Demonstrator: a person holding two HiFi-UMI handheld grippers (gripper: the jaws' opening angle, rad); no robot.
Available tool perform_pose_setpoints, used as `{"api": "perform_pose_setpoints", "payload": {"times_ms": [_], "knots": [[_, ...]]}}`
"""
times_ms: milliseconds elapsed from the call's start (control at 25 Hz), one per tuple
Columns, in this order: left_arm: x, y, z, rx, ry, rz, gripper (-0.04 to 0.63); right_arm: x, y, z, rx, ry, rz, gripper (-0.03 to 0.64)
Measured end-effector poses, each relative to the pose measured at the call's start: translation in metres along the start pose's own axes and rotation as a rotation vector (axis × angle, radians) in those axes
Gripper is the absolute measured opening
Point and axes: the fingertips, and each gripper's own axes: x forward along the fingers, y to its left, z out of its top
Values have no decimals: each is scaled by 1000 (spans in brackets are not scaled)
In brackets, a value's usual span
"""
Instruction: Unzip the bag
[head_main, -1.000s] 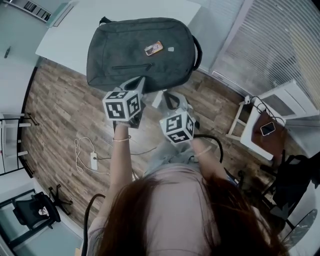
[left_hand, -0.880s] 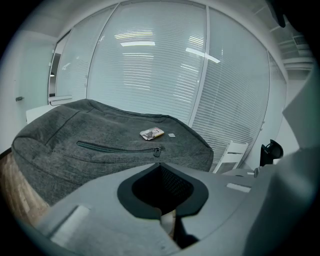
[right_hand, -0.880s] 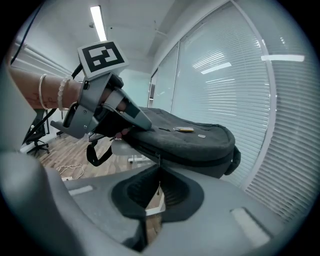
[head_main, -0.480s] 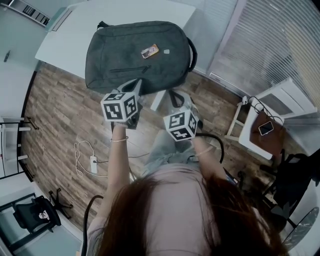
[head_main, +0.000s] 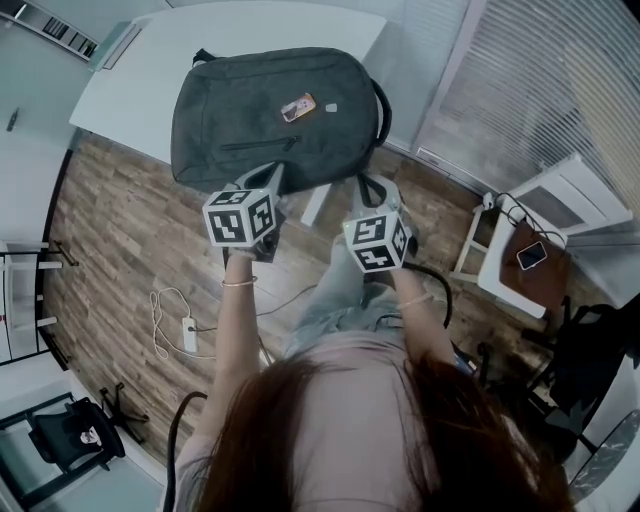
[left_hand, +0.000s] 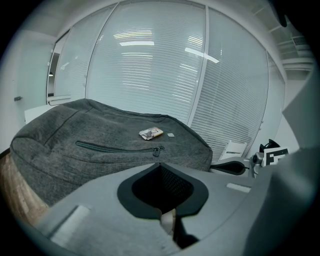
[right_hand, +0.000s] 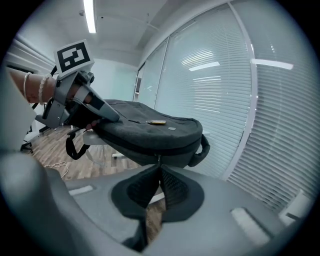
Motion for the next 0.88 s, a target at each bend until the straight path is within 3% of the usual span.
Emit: {"api": "perform_pose_setpoints", "payload": {"times_ms": [880], "knots": [[2,0,0,2,17,-31,8,14,-51,5,-78,15,-25,11]]}}
